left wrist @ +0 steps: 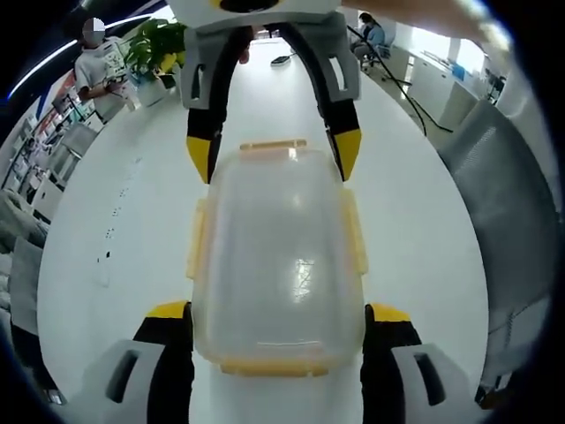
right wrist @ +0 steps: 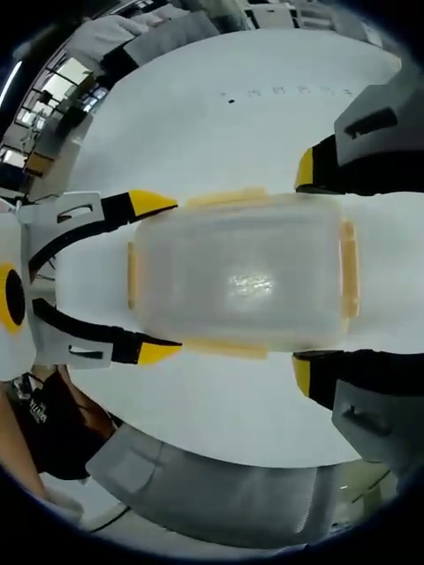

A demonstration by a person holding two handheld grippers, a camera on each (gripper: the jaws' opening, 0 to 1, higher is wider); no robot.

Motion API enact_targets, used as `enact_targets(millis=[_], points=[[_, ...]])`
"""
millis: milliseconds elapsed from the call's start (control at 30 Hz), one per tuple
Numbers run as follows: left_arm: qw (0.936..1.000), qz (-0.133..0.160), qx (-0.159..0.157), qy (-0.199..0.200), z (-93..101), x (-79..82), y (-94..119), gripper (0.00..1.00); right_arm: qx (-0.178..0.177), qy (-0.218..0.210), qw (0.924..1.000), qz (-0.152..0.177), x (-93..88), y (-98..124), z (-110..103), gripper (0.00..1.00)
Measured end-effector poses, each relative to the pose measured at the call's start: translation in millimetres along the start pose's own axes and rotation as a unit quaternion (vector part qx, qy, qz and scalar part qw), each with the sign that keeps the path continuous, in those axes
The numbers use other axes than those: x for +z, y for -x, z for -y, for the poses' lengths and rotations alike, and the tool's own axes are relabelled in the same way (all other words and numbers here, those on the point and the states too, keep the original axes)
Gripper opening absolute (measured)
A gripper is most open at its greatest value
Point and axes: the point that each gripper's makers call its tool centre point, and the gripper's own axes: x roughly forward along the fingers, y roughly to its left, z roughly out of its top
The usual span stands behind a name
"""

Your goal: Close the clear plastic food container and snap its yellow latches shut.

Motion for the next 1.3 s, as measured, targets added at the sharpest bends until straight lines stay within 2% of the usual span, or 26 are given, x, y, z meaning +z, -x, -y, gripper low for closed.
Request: enact_targets(millis=[267, 700, 900, 1000, 1067, 1133, 1200, 1267, 1300], points=[[1.0000, -0.001, -0.004, -0.001, -5.8, 0.0, -1.6, 0.75, 0.001, 0.000, 1.0000, 0.001, -0.5, -0.2, 6.0, 0.68], [1.0000, 0.001, -0.001, -0.006, -4.6, -0.2, -1.1, 0.75, -0.004, -0.009, 0.9999, -0.008, -0.4, -2.6, 5.8, 0.70], [0.9997, -0.011, 0.009, -0.018, -4.2, -1.3, -2.2, 0.76, -0.007, -0.022, 0.9997, -0.008, -0.6, -5.1, 7.0, 0.73], [0.9998, -0.014, 0.009, -0.015, -1.3, -3.5, -3.3, 0.82, -0.007, -0.014, 0.9999, -0.005, 1.2, -5.1, 6.1, 0.74], [0.9998, -0.017, 0.009, -0.002, 0.2, -5.7, -5.3, 0.89, -0.008, -0.021, 0.9998, 0.002, 3.8, -4.3, 6.1, 0.80], [0.9999, -0.013, 0.007, -0.005, 2.3, -5.4, -5.8, 0.93, -0.009, -0.022, 0.9997, 0.009, 6.4, -3.5, 6.4, 0.89], [0.9999, -0.008, 0.010, -0.009, 3.0, -3.9, -3.7, 0.94, -0.014, -0.022, 0.9996, 0.009, 6.4, -1.4, 7.6, 0.91], [0.9995, 0.014, 0.028, -0.009, -2.6, 4.1, -0.4, 0.99, -0.018, -0.025, 0.9995, 0.008, 5.5, 0.1, 8.5, 0.92], [0.9977, 0.051, 0.041, -0.018, -6.5, 15.7, 2.1, 0.99, -0.017, -0.029, 0.9994, 0.007, 4.9, 0.8, 8.2, 0.94]])
